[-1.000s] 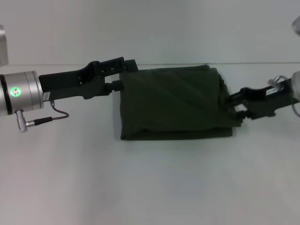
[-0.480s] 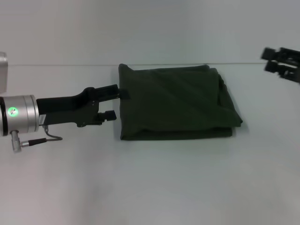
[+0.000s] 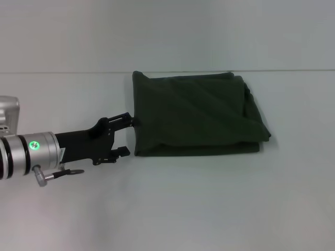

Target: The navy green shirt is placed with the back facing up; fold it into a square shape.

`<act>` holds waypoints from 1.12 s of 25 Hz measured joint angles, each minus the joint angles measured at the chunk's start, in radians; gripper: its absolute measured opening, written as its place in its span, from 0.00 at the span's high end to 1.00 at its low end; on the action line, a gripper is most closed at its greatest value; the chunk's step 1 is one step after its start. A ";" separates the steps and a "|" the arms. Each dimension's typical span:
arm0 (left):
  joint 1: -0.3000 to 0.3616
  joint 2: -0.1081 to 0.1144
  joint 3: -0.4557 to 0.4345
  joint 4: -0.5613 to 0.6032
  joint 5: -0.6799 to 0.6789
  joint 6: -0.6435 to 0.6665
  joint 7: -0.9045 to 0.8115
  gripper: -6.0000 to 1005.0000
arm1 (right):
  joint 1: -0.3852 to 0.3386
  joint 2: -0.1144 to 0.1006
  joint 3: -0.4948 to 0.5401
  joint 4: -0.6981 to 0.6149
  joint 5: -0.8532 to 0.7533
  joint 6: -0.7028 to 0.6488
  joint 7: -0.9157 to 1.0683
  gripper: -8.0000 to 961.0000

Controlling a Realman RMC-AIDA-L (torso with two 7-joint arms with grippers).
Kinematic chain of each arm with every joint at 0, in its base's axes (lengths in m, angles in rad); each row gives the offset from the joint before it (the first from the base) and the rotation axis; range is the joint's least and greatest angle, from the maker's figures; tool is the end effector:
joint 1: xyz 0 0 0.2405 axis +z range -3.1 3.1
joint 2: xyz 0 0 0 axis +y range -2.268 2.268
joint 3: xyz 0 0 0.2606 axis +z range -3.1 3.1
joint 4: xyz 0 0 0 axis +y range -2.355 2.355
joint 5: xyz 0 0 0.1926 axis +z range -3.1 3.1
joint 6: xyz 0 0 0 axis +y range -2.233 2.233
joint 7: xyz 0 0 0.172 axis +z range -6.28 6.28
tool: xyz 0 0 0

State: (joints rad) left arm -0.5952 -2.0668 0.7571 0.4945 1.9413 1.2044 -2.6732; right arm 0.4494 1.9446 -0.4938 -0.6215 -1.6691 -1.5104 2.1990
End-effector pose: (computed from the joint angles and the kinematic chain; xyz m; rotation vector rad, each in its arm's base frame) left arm -0.2645 0.3681 -0.0492 -1.7142 -2.3431 -0.8571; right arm 0.2819 0.3580 0.0918 -1.9075 1.6035 1.3409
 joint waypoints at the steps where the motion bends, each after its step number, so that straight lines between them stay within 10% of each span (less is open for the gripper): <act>1: -0.001 -0.003 0.001 -0.008 0.001 -0.010 -0.007 0.07 | 0.003 0.000 0.001 0.001 0.000 -0.001 0.000 0.32; 28: -0.048 -0.029 0.042 -0.096 0.004 -0.186 -0.016 0.07 | 0.009 0.002 0.013 0.000 0.004 -0.005 0.005 0.32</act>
State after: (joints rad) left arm -0.6437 -2.0953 0.7988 0.3981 1.9451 1.0186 -2.6893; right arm 0.4582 1.9466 -0.4808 -0.6213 -1.6651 -1.5157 2.2043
